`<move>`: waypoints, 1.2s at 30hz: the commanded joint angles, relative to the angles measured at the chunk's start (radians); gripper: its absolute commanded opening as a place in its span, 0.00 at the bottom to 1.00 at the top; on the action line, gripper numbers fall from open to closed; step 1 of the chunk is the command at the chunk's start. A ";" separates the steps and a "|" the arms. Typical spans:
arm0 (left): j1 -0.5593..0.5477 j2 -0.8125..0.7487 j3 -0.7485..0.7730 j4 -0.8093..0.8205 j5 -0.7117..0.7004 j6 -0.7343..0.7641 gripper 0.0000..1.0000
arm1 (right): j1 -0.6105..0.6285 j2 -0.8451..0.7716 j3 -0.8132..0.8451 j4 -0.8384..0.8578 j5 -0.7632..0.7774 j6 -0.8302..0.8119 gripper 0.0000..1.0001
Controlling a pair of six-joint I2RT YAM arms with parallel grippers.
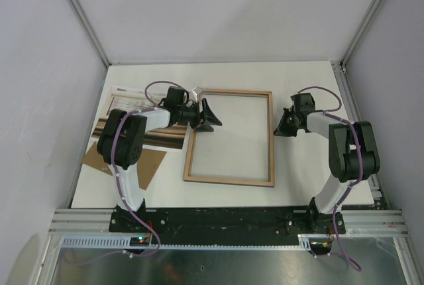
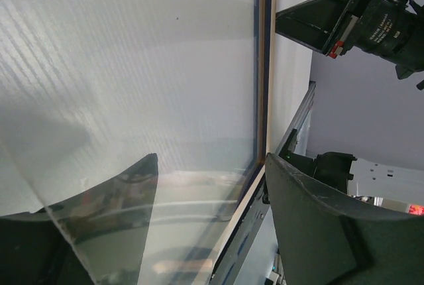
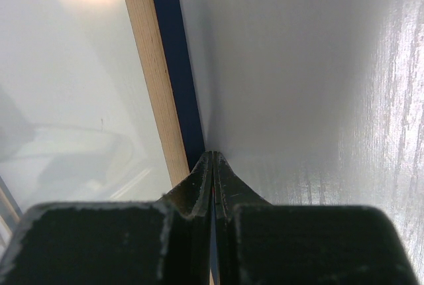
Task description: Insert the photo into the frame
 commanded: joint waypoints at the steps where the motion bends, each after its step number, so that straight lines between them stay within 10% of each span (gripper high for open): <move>1: 0.009 -0.043 0.040 -0.007 -0.009 0.040 0.71 | 0.008 -0.016 0.011 -0.015 -0.022 -0.006 0.02; 36: 0.002 -0.093 0.102 -0.274 -0.199 0.189 0.86 | 0.013 -0.024 0.012 -0.017 -0.030 -0.008 0.01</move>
